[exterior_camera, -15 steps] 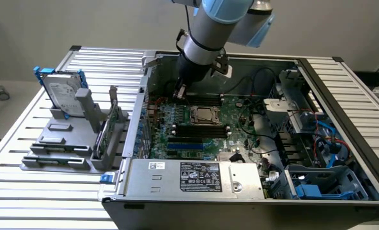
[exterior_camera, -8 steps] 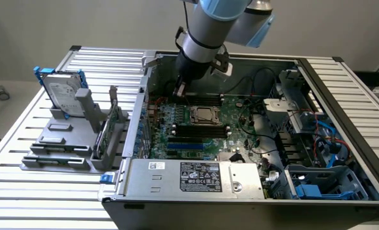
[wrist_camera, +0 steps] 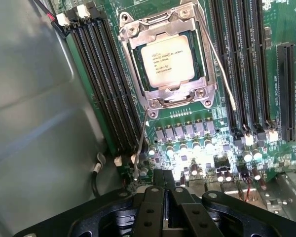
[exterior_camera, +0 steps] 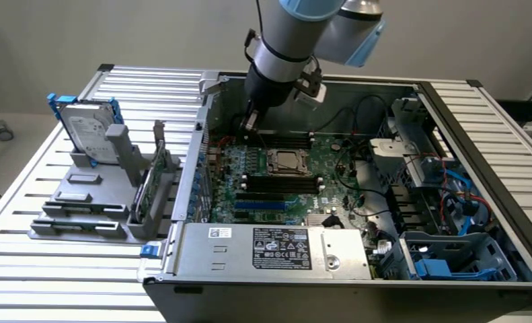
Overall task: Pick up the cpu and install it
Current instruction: 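Close the cpu cover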
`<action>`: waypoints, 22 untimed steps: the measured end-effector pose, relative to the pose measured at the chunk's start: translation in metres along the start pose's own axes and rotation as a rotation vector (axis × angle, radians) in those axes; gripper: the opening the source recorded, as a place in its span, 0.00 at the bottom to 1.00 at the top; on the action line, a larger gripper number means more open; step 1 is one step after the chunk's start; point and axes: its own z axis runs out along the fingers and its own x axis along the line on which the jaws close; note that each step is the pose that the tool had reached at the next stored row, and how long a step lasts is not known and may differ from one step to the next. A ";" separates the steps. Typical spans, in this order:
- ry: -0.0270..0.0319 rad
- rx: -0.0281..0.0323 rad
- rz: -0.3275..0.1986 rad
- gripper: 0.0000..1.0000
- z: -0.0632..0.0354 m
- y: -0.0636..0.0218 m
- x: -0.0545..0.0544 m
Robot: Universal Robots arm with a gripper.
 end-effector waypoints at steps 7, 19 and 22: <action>0.0175 -0.0079 0.052 0.11 -0.0024 -0.0040 0.000; 0.0541 -0.0341 0.149 0.11 -0.0013 -0.0073 -0.001; 0.0642 -0.0399 0.180 0.11 0.0000 -0.0071 -0.001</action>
